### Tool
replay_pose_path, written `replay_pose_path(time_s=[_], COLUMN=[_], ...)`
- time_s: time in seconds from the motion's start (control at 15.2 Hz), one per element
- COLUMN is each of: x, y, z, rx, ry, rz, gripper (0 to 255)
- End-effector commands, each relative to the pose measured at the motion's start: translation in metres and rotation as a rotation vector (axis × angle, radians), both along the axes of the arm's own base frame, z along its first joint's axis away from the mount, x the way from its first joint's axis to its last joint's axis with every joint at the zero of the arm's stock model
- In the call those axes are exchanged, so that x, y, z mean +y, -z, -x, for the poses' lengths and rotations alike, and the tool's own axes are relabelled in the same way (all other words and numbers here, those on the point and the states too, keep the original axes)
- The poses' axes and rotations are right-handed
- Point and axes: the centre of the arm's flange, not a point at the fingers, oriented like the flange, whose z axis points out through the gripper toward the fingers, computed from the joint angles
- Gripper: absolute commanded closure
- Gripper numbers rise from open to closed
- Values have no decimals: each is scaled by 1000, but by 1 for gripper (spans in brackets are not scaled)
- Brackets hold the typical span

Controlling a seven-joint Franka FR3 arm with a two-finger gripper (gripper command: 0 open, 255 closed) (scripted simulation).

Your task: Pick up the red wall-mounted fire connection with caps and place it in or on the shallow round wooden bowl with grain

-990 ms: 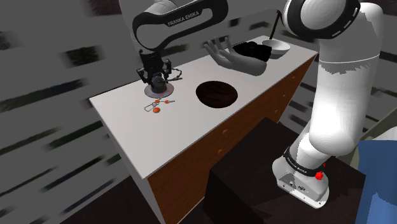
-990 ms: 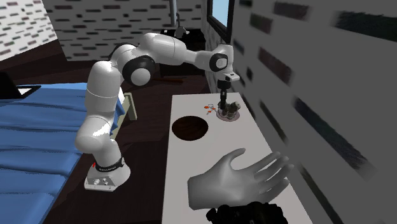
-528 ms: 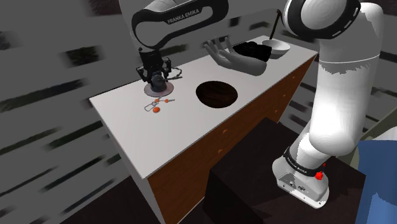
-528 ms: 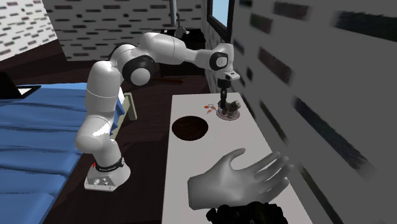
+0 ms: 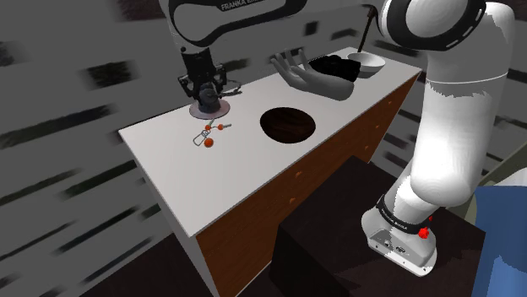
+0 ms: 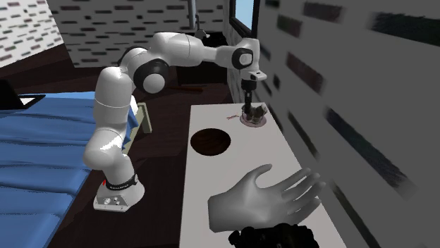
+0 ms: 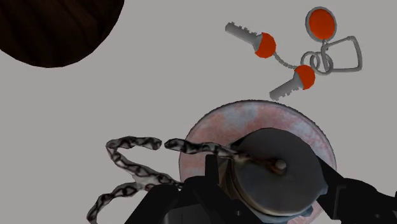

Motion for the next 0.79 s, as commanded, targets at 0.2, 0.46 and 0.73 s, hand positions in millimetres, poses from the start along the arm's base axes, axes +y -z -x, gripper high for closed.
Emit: replay_pose_path(time_s=[0.2,0.46,0.73], x=[0,0,0], y=[-27,-48,-69], z=[-1,-1,-1], rx=[0,0,0], ry=[0,0,0], rz=[0,0,0], gripper=[255,255,255])
